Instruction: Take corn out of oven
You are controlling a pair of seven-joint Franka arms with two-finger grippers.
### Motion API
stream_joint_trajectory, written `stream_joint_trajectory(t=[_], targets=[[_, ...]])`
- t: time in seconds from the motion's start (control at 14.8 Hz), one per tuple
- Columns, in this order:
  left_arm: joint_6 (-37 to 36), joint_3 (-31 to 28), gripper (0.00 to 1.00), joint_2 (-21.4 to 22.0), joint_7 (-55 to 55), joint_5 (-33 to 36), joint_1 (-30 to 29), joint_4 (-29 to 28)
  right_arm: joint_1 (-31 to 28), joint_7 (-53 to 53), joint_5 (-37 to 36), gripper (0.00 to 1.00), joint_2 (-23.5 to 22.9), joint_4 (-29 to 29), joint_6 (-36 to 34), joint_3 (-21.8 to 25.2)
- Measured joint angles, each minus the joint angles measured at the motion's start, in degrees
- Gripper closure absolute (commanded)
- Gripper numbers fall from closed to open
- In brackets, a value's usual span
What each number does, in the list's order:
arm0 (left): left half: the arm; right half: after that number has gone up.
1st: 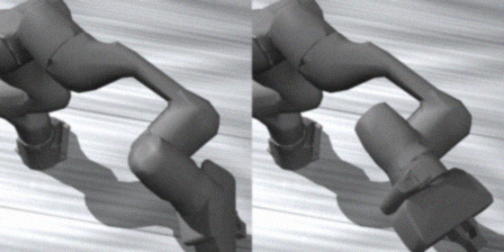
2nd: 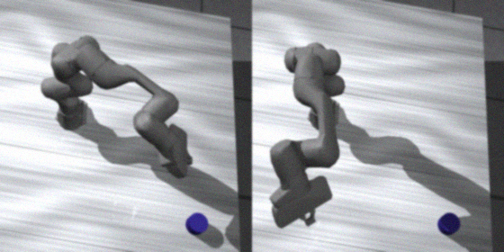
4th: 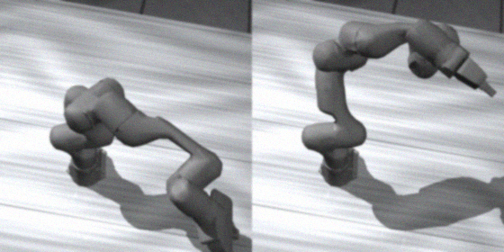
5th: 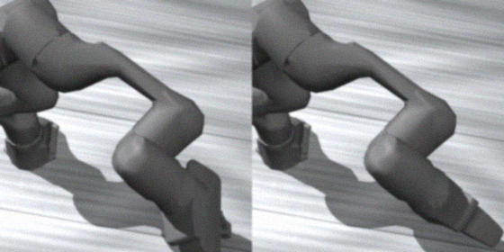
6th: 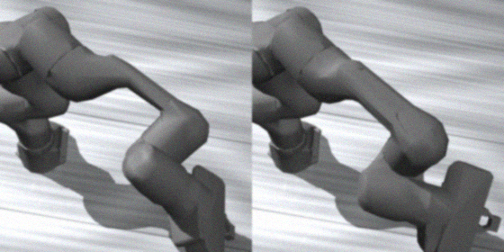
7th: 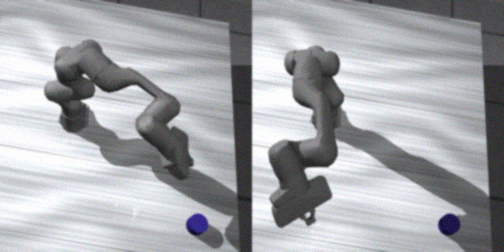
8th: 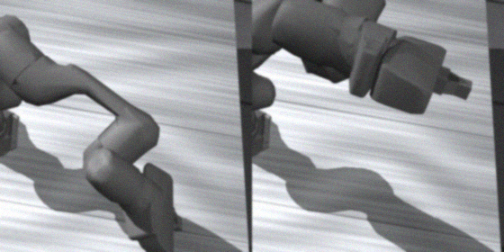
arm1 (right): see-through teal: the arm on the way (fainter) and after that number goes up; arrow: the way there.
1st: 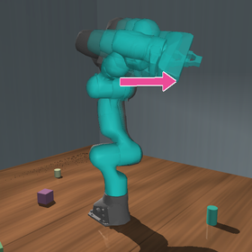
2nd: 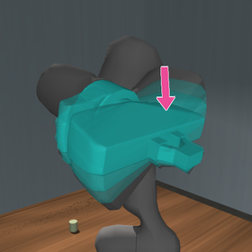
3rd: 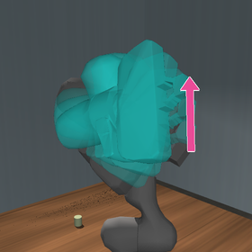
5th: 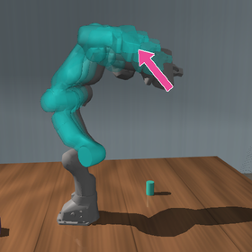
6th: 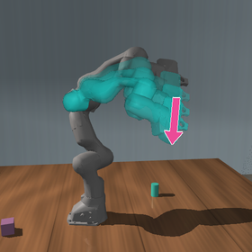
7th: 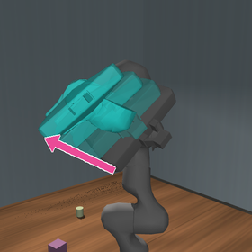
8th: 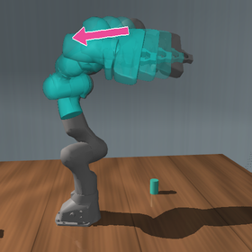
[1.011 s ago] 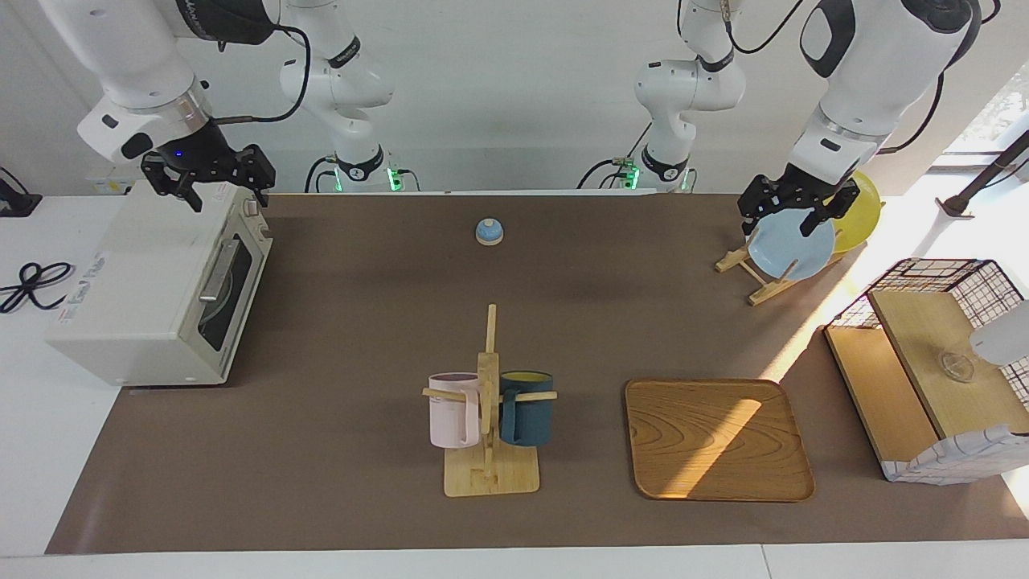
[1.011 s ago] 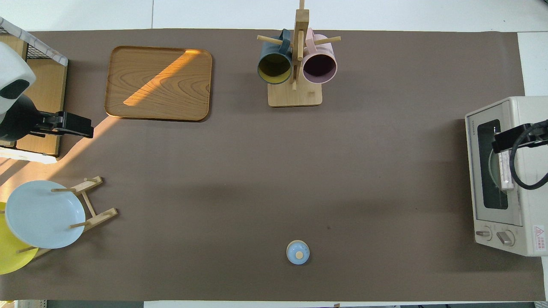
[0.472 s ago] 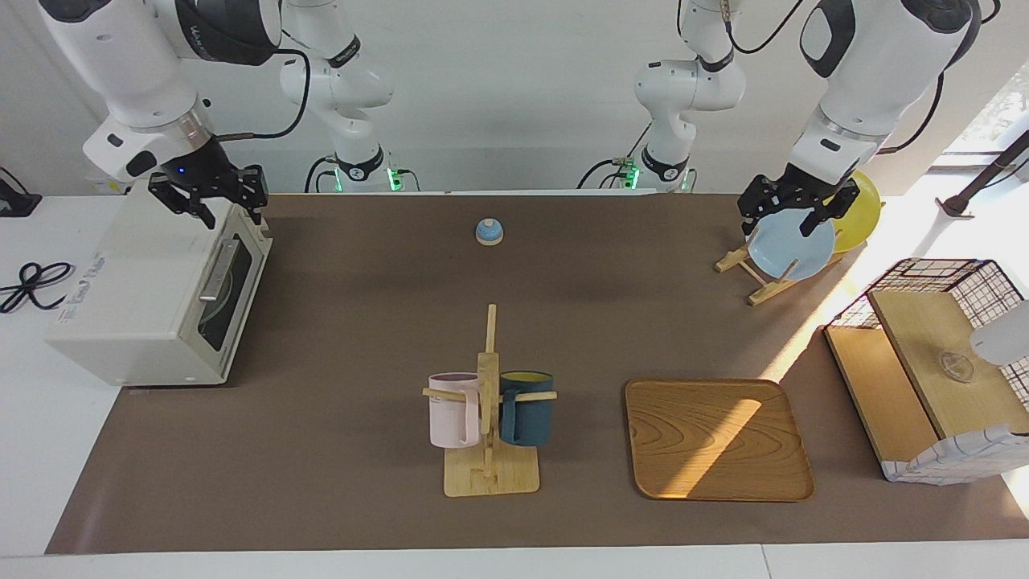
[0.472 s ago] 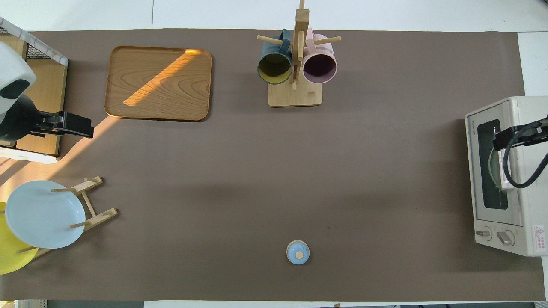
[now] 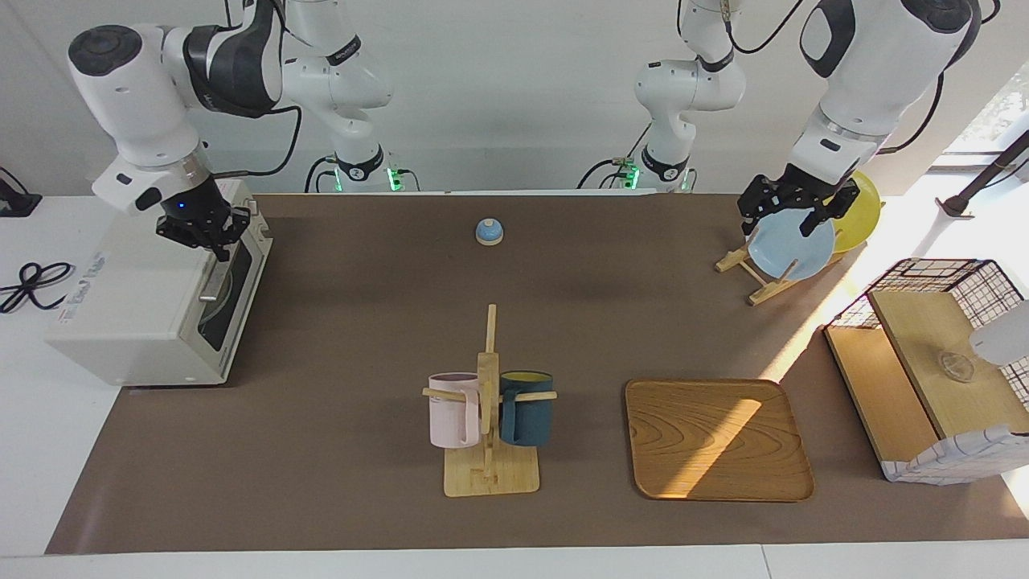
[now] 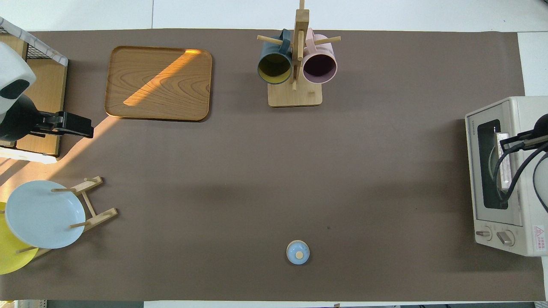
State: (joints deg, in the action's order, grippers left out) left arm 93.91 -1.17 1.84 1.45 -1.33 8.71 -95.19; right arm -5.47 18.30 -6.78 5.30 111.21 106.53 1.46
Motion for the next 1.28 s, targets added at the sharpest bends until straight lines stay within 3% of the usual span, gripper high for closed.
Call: stream_joint_trajectory(t=[0.54,1.28], targets=[[0.0,0.0,0.00,0.0,0.0,0.0,0.0,0.0,-3.0,4.9,-5.1,1.00,-3.7,2.1,3.6,0.0],[0.0,0.0,0.00,0.0,0.0,0.0,0.0,0.0,-3.0,3.3,-5.2,1.00,-2.3,5.2,6.6,-0.4]])
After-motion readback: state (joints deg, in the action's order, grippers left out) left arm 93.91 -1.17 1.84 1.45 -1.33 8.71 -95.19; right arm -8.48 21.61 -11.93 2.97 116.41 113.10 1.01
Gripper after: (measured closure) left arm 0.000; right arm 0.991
